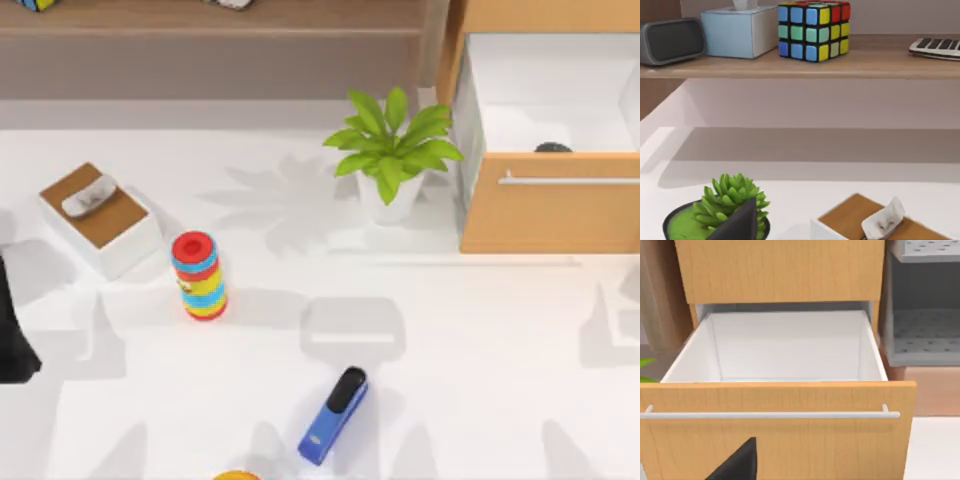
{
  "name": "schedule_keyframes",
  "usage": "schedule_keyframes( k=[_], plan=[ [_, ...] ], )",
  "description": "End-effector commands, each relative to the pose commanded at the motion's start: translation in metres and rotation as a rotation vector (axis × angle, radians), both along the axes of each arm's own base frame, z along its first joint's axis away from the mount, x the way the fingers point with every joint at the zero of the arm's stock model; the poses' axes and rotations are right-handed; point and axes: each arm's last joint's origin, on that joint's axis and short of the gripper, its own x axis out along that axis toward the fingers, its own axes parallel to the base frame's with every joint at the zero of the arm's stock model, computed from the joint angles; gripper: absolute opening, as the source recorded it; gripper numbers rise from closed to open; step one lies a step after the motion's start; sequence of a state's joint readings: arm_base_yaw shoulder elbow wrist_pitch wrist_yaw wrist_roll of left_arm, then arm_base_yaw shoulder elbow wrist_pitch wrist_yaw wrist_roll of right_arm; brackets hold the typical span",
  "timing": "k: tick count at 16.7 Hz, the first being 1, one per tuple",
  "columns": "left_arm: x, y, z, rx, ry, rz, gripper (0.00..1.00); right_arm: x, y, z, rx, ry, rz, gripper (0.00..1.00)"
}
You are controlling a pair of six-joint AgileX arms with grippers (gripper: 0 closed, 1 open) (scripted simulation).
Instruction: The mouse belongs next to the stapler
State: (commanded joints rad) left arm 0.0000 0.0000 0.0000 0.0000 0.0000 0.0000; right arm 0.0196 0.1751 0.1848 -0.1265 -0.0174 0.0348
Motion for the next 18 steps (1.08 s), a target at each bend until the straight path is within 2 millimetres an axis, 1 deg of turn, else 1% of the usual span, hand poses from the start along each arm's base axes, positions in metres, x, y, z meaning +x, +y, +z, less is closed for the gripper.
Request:
schedule_keyframes(
  k=[3,5,6,7,9,11,13,14,16,18],
  plan=[
    [0.0,0.0,0.0,0.0,0.0,0.0,1.0,0.012,0.003,0.036,0.033,0.135,0.024,1.0],
    [0.0,0.0,0.0,0.0,0.0,0.0,1.0,0.028,0.007,0.062,0.055,0.245,0.038,1.0],
    [0.0,0.0,0.0,0.0,0.0,0.0,1.0,0.039,0.009,0.075,0.065,0.306,0.044,1.0],
    [0.0,0.0,0.0,0.0,0.0,0.0,1.0,0.053,0.011,0.087,0.073,0.37,0.049,1.0],
    [0.0,0.0,0.0,0.0,0.0,0.0,1.0,0.085,0.017,0.106,0.082,0.503,0.054,1.0],
    [0.0,0.0,0.0,0.0,0.0,0.0,1.0,0.125,0.025,0.117,0.082,0.64,0.055,1.0],
    [0.0,0.0,0.0,0.0,0.0,0.0,1.0,0.171,0.033,0.117,0.07,0.775,0.055,1.0],
    [0.0,0.0,0.0,0.0,0.0,0.0,1.0,0.194,0.037,0.113,0.06,0.84,0.054,1.0],
    [0.0,0.0,0.0,0.0,0.0,0.0,1.0,0.241,0.046,0.097,0.035,0.964,0.054,1.0],
    [0.0,0.0,0.0,0.0,0.0,0.0,1.0,0.282,0.054,0.072,0.004,1.075,0.055,1.0]
  ],
)
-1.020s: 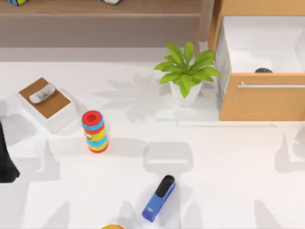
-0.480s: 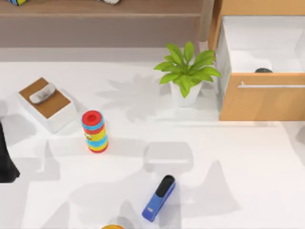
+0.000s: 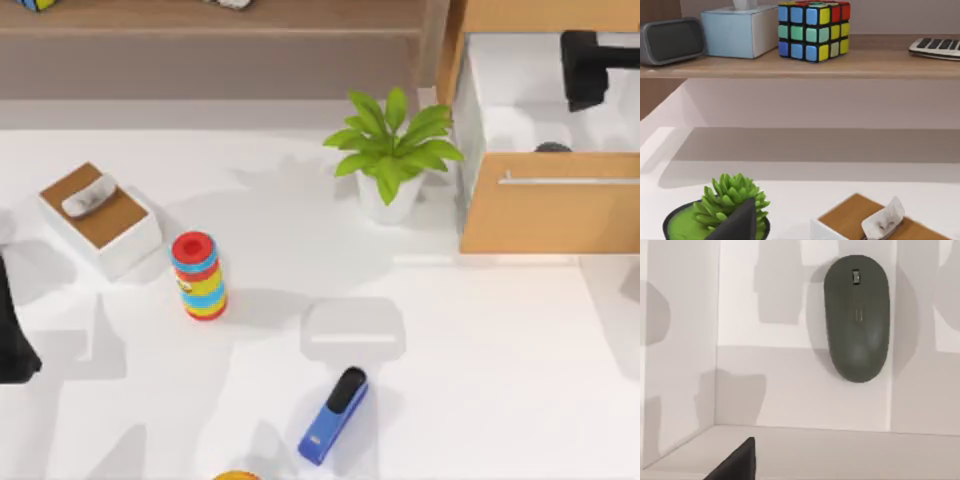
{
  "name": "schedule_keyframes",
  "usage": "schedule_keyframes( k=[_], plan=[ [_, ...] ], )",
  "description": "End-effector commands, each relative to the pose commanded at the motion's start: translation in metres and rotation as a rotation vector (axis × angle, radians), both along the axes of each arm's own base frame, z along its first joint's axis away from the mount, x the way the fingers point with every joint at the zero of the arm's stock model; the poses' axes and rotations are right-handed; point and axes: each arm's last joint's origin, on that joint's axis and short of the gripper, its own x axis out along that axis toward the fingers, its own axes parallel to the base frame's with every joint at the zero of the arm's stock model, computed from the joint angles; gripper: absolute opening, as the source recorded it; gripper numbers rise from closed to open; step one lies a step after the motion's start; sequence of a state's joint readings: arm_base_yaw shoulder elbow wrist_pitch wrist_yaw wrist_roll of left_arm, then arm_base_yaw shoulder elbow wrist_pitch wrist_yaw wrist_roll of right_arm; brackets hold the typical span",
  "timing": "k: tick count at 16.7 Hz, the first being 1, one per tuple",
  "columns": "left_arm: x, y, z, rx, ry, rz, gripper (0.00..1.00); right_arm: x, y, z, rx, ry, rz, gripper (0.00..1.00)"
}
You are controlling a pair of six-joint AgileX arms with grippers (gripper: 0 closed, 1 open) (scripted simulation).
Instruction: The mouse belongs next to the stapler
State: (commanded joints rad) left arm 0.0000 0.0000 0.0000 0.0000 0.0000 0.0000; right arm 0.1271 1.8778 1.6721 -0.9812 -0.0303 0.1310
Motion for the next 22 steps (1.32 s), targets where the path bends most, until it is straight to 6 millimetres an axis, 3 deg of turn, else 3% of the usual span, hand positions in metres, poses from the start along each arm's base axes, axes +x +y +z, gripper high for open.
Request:
schedule_keyframes(
  k=[4,8,22],
  plan=[
    [0.0,0.0,0.0,0.0,0.0,0.0,1.0,0.06,0.011,-0.059,-0.05,0.171,0.036,1.0],
    [0.0,0.0,0.0,0.0,0.0,0.0,1.0,0.087,0.014,-0.098,-0.082,0.259,0.057,1.0],
    [0.0,0.0,0.0,0.0,0.0,0.0,1.0,0.092,0.012,-0.105,-0.088,0.265,0.058,1.0]
  ],
)
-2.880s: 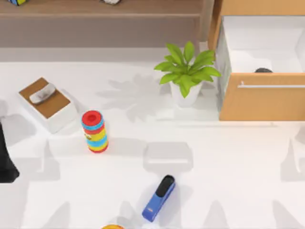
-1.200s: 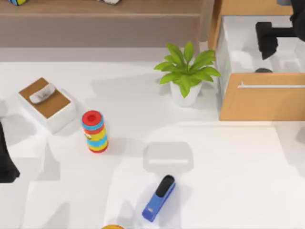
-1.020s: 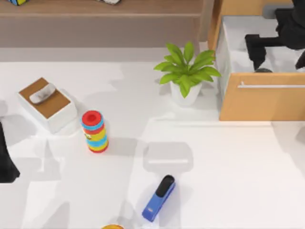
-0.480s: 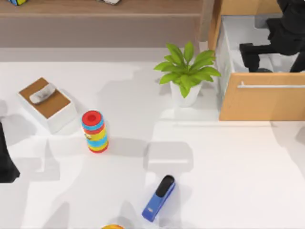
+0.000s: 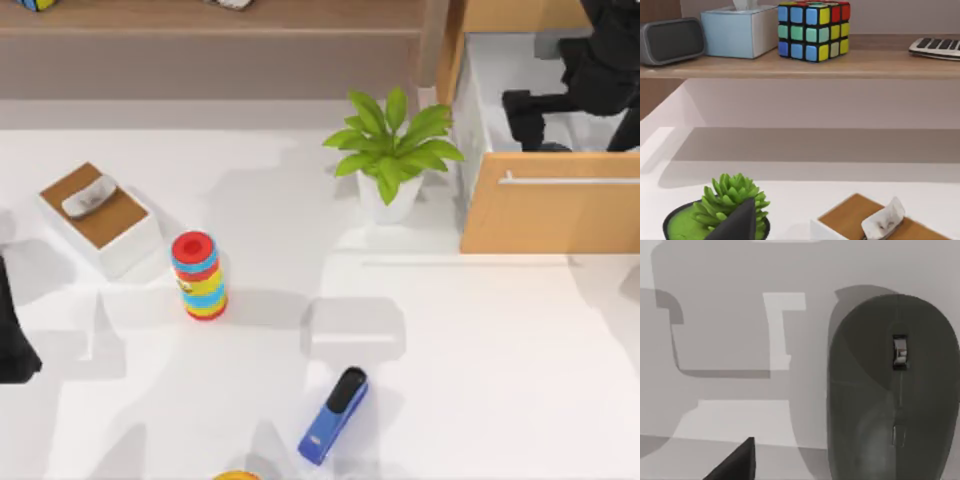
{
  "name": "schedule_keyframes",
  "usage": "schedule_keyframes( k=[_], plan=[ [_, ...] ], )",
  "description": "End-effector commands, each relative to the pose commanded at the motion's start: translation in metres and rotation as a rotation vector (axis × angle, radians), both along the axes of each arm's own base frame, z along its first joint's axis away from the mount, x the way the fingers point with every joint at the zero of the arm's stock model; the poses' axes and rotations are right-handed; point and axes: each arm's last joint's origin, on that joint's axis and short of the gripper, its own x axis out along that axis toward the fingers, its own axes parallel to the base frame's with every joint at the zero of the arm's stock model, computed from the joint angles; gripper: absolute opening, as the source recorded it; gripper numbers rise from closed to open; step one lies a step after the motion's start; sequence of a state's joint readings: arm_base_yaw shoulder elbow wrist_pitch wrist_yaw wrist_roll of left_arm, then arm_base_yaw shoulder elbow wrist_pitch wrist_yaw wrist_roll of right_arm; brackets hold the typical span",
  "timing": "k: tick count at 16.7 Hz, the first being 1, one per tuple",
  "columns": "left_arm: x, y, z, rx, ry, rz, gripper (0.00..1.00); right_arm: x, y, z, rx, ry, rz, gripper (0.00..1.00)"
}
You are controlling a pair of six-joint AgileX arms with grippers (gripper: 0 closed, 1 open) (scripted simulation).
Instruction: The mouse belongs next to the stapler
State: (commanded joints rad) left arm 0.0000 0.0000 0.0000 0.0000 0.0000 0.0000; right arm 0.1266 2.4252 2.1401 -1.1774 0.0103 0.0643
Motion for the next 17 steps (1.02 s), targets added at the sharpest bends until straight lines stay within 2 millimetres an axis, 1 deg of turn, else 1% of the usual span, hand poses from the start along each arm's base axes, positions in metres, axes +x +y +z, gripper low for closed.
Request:
schedule_keyframes(
  k=[9,11,15,17],
  plan=[
    [0.0,0.0,0.0,0.0,0.0,0.0,1.0,-0.004,0.003,-0.001,0.009,0.016,0.006,1.0],
    [0.0,0.0,0.0,0.0,0.0,0.0,1.0,-0.003,0.003,-0.007,0.009,0.013,0.011,1.0],
    [0.0,0.0,0.0,0.0,0.0,0.0,1.0,0.002,0.002,-0.026,0.002,0.003,0.002,1.0],
    [0.0,0.0,0.0,0.0,0.0,0.0,1.0,0.002,0.002,-0.028,0.001,0.006,0.0,1.0]
  ],
)
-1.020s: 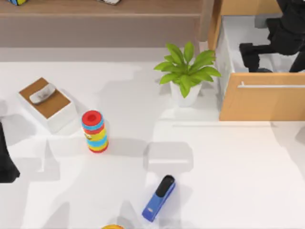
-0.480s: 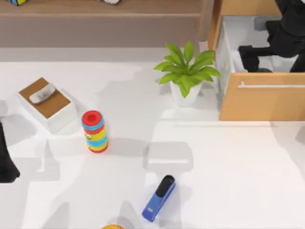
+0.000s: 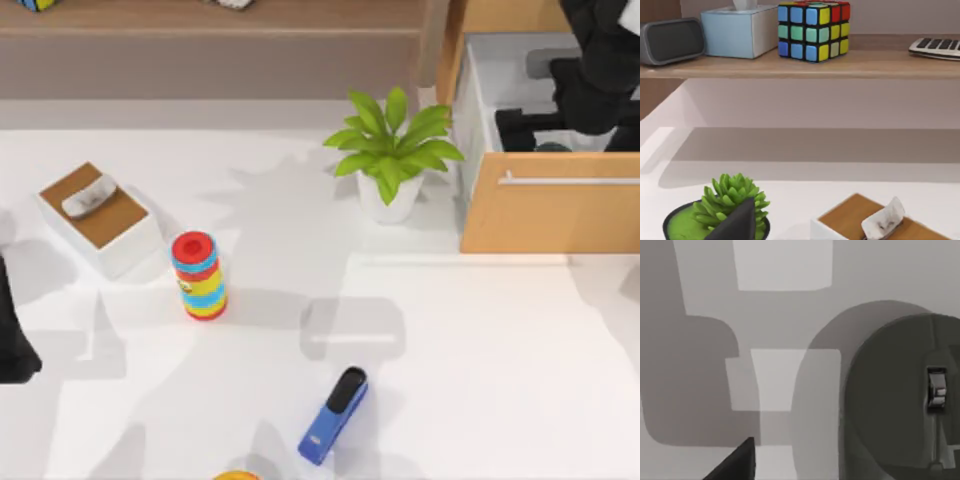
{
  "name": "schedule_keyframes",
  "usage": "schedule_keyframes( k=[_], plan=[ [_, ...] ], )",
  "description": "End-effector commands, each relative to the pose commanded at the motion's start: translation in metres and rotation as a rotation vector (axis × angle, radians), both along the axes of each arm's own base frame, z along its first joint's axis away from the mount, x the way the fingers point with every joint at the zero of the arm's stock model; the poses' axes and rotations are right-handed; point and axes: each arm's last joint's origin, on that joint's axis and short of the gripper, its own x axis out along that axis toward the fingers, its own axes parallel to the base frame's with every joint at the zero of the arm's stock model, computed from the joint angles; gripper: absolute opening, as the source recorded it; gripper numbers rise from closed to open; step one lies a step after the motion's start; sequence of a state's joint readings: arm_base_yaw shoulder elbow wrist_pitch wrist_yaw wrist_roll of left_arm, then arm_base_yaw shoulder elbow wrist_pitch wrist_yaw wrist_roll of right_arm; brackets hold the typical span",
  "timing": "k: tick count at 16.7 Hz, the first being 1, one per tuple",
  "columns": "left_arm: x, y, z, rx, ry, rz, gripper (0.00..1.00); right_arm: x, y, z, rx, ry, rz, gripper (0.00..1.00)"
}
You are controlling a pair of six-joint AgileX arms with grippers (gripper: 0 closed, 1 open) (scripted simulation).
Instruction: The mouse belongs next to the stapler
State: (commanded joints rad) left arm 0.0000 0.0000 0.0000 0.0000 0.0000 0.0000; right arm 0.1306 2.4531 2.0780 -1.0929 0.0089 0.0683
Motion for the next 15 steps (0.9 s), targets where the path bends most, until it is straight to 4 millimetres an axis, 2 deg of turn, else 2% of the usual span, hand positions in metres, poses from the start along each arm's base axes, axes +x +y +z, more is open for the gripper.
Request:
schedule_keyframes(
  k=[3,15],
  plan=[
    [0.0,0.0,0.0,0.0,0.0,0.0,1.0,0.0,0.0,0.0,0.0,0.0,0.0,1.0],
    [0.0,0.0,0.0,0.0,0.0,0.0,1.0,0.0,0.0,0.0,0.0,0.0,0.0,0.1]
  ],
)
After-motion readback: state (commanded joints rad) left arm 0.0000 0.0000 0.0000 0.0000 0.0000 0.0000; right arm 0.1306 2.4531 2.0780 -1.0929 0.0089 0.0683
